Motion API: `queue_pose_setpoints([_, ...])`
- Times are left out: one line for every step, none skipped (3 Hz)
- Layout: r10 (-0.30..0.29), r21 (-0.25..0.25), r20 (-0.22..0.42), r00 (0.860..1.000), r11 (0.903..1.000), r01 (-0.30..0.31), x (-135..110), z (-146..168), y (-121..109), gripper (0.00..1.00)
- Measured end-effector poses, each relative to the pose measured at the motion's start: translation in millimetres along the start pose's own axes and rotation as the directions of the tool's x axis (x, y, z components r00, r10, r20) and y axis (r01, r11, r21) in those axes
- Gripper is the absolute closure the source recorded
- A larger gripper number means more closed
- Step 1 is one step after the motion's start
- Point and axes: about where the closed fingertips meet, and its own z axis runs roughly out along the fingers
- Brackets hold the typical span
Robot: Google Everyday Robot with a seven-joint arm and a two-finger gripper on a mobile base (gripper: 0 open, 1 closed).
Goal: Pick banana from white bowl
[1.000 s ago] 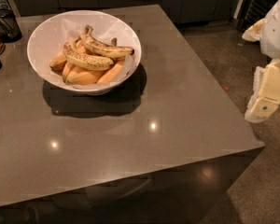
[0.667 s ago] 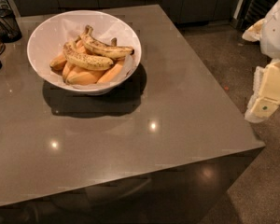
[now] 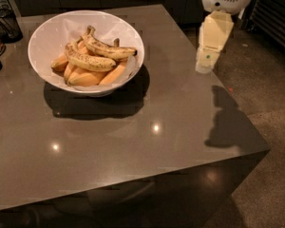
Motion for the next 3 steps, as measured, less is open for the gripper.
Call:
queue_pose_setpoints([-0.003,0.025,0.024,1.0,0.9997,0.002,-9,1,-5,0.0])
queue_pose_setpoints([0.013,0.014,0.073,0.997,0.9998,-0.014,-45,0,-5,0.0])
queue_pose_setpoints([0.031,-0.013,0.097,0.995,0.9995,-0.03,-85,4,-6,0.0])
